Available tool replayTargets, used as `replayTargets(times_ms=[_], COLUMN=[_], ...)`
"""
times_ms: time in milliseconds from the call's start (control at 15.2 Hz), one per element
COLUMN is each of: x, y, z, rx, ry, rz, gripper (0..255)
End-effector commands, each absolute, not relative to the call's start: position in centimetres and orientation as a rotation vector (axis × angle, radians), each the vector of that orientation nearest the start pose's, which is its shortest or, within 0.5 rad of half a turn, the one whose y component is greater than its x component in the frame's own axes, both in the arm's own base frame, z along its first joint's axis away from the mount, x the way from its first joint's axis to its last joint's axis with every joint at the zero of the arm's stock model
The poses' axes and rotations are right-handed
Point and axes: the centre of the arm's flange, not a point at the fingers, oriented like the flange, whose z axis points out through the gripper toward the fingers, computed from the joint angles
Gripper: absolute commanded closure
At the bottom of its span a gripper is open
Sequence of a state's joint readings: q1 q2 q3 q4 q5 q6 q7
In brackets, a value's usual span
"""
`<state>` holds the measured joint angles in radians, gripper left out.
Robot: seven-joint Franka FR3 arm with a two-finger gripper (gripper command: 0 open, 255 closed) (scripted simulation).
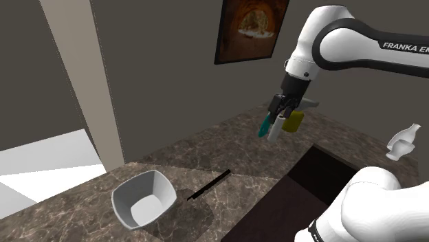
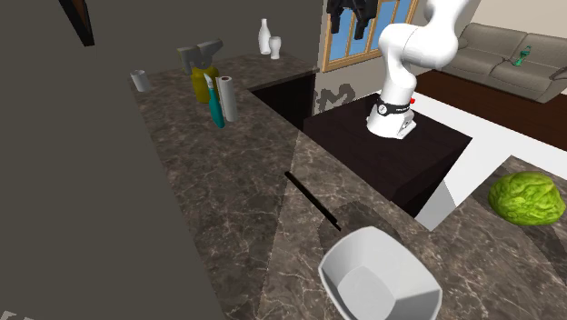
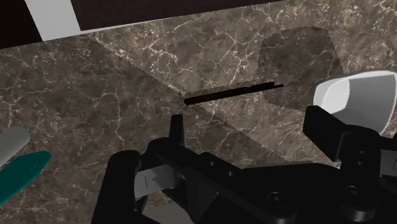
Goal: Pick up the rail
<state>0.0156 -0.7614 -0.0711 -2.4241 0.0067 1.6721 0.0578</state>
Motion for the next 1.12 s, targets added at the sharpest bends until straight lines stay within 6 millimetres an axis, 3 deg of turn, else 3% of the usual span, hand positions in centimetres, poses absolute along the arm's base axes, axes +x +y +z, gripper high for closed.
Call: replayTargets(times_ms=[0,1056], x=[32.0,38.0], y=[-2.2,6.5], z=[55.9,37.5], rx=[-3.082,-2.868], ry=[0.146,1.131], rz=[-0.012,0.099], gripper=[0,0])
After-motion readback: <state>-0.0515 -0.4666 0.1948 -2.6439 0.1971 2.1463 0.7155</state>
